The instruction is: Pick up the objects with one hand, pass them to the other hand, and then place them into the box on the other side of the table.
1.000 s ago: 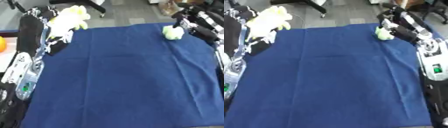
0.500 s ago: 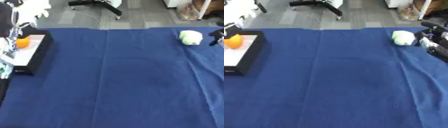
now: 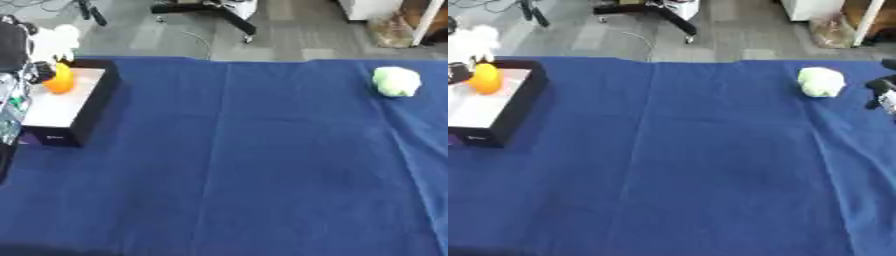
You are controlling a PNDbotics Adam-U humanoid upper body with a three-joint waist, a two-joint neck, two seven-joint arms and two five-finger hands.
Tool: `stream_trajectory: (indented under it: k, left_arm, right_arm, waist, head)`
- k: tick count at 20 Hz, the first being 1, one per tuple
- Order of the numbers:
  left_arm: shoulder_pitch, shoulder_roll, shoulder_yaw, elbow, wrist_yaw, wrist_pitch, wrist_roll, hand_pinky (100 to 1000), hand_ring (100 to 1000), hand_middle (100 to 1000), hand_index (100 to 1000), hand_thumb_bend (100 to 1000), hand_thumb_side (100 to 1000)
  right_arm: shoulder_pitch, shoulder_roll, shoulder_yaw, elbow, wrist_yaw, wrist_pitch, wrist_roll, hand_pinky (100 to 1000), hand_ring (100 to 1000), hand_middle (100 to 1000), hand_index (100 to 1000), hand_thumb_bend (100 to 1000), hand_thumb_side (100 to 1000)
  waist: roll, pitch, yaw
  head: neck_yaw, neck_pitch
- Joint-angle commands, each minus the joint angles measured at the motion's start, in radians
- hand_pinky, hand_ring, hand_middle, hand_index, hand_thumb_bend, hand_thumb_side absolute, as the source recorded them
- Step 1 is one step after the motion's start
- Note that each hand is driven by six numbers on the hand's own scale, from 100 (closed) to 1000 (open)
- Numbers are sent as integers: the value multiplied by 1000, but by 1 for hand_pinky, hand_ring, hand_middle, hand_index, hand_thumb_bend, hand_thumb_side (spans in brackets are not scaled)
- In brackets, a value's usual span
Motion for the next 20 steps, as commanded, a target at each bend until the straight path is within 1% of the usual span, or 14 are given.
stream_trajectory:
  k: [1,2,3,4,6,7,8,9,11,12,14,17,19,20]
  left_arm:
    - [-33,15,-13,76,-35,55,-53,773,661,620,794,460,159]
    - [-28,9,-6,105,-28,73,-71,798,704,673,831,501,162]
    - [-29,8,1,133,-15,90,-88,833,756,741,873,538,225]
    - [-35,9,5,161,0,108,-105,872,810,803,914,562,410]
    - [-59,20,7,217,33,142,-140,905,853,858,951,617,634]
    - [-78,29,4,245,49,160,-157,914,867,873,962,627,687]
    - [-97,38,-3,273,60,177,-175,914,867,873,962,627,687]
    - [-116,47,-8,290,63,194,-185,923,879,890,979,684,764]
    - [-142,60,-3,269,61,225,-172,913,868,883,978,696,770]
    - [-150,65,3,245,61,235,-157,903,858,873,975,699,750]
    - [-143,65,21,125,85,264,-88,884,838,855,968,673,704]
    - [-139,53,39,-67,176,290,44,847,805,824,954,572,642]
    - [-136,43,40,-180,261,281,132,825,785,799,939,501,588]
    - [-141,34,38,-256,317,258,181,819,779,791,934,471,576]
  right_arm:
    - [-11,-30,-9,-20,-6,-3,2,793,602,697,952,100,669]
    - [-11,-30,-10,-19,-7,-3,2,793,601,696,951,100,670]
    - [-11,-31,-11,-18,-7,-2,1,792,600,694,951,100,670]
    - [-11,-31,-11,-17,-8,-2,1,793,600,694,951,100,670]
    - [-11,-31,-10,-16,-8,-2,2,793,600,693,951,100,673]
    - [-11,-31,-10,-15,-8,-2,3,793,600,692,951,100,674]
    - [-10,-31,-10,-14,-8,-2,5,793,600,692,951,100,674]
    - [-10,-31,-10,-13,-7,-2,6,793,599,690,951,100,677]
    - [-9,-32,-11,-11,-7,-2,6,792,598,688,951,100,676]
    - [-8,-33,-12,-11,-7,-2,7,792,597,686,951,100,676]
    - [-8,-36,-15,-8,-6,-1,5,792,596,685,951,100,674]
    - [-13,-44,-20,-5,-3,-2,-2,792,595,684,951,100,658]
    - [-21,-53,-22,1,4,-2,-12,792,595,686,950,100,637]
    - [-30,-63,-24,7,10,-2,-22,792,595,686,949,100,628]
  waist:
    - [7,-32,-2]
    - [7,-31,-3]
    - [6,-31,-4]
    - [6,-30,-5]
    - [7,-31,-6]
    - [8,-31,-6]
    - [8,-31,-6]
    - [8,-32,-6]
    - [9,-33,-3]
    - [9,-33,-2]
    - [9,-33,2]
    - [8,-34,8]
    - [6,-34,11]
    - [4,-35,13]
  head:
    - [0,-3]
    - [-4,-3]
    - [-6,-3]
    - [-7,-3]
    - [-10,-3]
    - [-12,-3]
    - [-13,-3]
    - [-16,-3]
    - [-23,-3]
    - [-27,-3]
    - [-36,-3]
    - [-53,-3]
    - [-65,-3]
    - [-78,-3]
